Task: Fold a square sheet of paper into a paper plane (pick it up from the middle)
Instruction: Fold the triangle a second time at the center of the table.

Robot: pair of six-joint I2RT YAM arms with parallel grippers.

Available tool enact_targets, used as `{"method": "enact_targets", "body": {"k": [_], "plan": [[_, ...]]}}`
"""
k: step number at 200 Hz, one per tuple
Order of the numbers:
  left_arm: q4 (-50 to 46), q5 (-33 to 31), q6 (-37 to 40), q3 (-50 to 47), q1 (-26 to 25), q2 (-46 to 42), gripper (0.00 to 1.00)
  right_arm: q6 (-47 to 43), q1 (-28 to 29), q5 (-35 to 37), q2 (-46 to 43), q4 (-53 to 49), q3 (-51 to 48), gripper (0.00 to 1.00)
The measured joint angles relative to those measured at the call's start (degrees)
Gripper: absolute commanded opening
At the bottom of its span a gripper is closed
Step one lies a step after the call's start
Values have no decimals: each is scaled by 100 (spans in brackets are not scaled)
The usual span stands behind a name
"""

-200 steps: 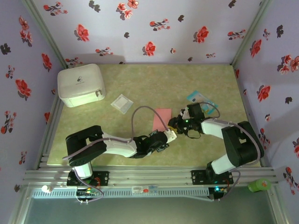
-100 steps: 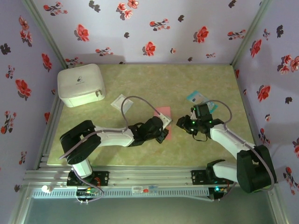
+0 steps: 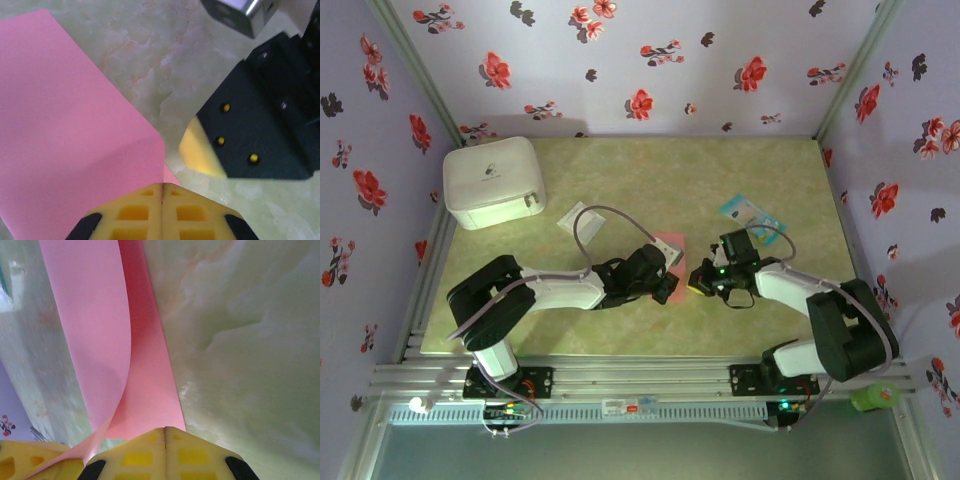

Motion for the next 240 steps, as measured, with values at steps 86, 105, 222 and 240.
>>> {"method": "enact_targets", "body": {"k": [86, 105, 222, 240], "plan": [[2, 0, -129, -2, 4, 20, 0, 173, 304, -114, 396, 511, -2, 0], [2, 0, -170, -2, 15, 26, 0, 151, 319, -103, 549, 476, -2, 0], [662, 2, -723, -317, 372, 142, 0, -859, 323, 909, 608, -1012, 684, 0], [776, 0, -793, -337, 393, 236, 0, -852, 323, 876, 605, -1005, 686, 0]]}}
